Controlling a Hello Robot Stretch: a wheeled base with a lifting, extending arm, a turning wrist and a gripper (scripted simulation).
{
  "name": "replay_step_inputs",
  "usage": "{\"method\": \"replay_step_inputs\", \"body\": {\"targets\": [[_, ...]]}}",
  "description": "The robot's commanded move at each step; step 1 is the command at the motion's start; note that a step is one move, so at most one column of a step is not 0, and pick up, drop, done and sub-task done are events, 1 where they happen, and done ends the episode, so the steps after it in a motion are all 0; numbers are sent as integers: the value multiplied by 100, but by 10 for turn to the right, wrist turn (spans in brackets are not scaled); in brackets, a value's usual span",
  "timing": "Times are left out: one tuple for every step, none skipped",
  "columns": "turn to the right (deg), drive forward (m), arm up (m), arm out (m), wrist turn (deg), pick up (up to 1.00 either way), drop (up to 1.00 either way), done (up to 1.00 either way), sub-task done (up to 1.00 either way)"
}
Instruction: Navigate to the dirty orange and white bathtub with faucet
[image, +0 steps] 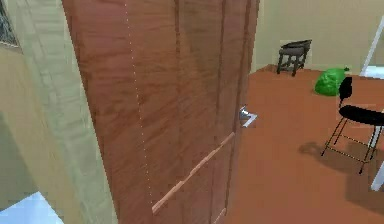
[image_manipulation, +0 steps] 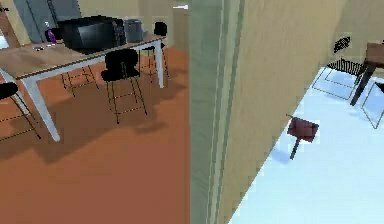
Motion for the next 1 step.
{"method": "replay_step_inputs", "body": {"targets": [[360,0,0,0,0,0,0,0,0]]}}
